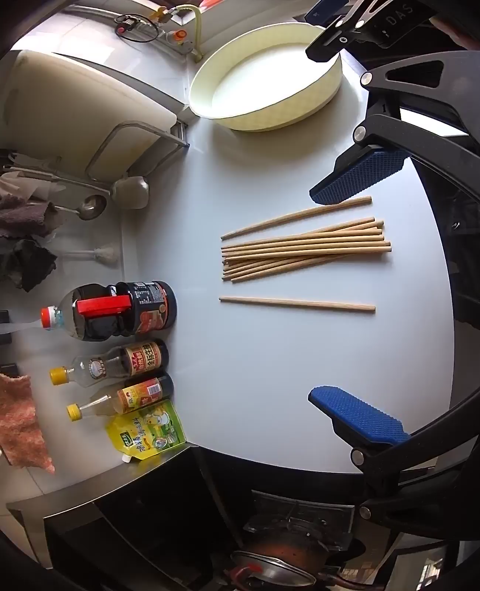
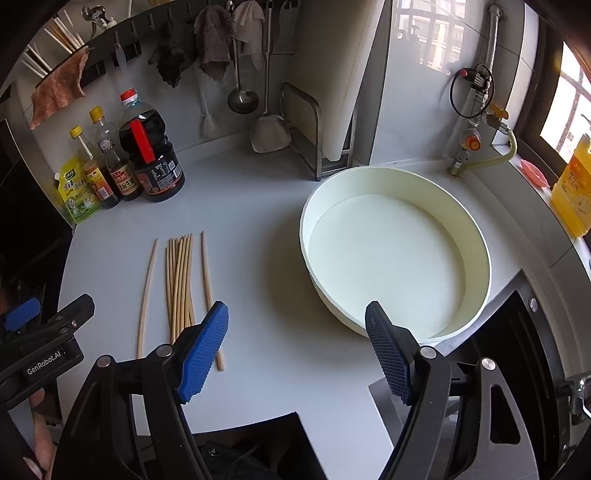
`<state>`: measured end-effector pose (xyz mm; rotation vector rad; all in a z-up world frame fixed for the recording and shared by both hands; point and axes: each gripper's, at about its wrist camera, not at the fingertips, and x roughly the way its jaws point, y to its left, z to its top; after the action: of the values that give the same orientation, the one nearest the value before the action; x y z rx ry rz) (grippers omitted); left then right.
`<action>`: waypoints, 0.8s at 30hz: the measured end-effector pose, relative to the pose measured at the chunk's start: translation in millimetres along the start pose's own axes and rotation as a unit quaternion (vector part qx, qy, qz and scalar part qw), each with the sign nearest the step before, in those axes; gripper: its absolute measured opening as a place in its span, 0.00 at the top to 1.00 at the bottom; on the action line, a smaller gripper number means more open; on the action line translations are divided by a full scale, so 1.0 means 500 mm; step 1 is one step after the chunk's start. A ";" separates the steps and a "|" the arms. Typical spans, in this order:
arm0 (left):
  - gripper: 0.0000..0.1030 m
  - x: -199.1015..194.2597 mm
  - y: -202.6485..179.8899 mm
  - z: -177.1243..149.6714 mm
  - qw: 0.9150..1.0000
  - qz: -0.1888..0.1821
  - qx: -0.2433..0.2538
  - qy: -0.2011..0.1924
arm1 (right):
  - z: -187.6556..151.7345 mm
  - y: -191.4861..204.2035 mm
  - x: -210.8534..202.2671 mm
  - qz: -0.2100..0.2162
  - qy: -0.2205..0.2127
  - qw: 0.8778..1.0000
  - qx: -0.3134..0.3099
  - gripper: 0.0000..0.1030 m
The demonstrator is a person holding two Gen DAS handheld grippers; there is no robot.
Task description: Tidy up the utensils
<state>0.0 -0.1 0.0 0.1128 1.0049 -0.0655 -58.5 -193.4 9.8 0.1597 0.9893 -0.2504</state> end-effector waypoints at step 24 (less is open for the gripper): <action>0.06 -0.004 -0.002 0.004 1.000 -0.001 0.000 -0.005 | -0.003 0.004 -0.003 0.001 -0.002 1.000 0.000 0.29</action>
<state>0.6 -1.3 2.6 0.1107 0.9953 -0.0675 -59.9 -191.0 10.6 0.1604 0.9858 -0.2485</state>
